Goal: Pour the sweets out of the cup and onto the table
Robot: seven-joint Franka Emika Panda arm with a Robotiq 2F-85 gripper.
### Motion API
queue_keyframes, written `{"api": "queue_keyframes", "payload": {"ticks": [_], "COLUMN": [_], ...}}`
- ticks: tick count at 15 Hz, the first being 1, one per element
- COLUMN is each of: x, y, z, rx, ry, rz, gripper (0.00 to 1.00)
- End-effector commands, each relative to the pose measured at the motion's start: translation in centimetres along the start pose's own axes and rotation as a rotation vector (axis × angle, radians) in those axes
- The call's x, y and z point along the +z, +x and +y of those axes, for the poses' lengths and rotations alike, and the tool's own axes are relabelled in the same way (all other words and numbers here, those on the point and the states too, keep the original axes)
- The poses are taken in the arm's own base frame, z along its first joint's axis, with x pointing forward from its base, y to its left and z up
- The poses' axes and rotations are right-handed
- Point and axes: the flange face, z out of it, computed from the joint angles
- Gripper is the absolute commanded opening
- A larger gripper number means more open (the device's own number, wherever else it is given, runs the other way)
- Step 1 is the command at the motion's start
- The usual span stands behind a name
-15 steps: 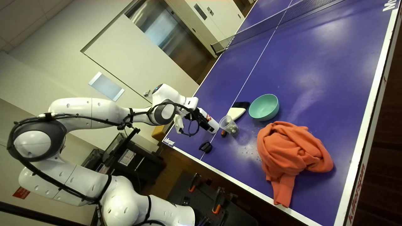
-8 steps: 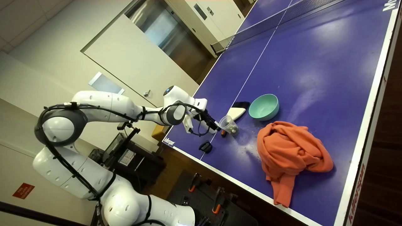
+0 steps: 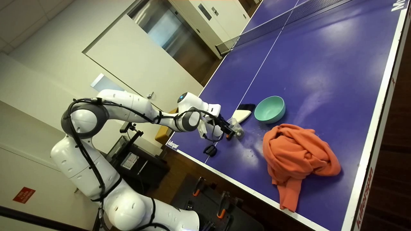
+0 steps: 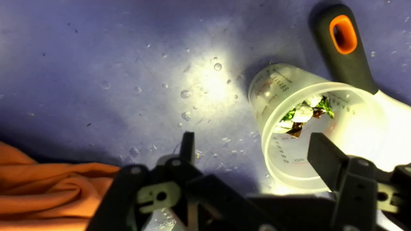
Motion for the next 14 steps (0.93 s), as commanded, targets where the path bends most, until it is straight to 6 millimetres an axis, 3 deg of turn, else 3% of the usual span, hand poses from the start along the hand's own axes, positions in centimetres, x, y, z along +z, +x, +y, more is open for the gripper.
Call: {"api": "queue_keyframes", "payload": {"ticks": [1,9,14], "x": [1.2,2.0,1.1], "y": [0.8,0.9,1.1], "z": [-0.6,-1.4,-1.6], "rx": [0.041,0.040,0.031], "ry": [-0.016,-0.025,-0.031], "rz": [0.021,0.020,0.033], "gripper": [0.58,0.00,0.01]}}
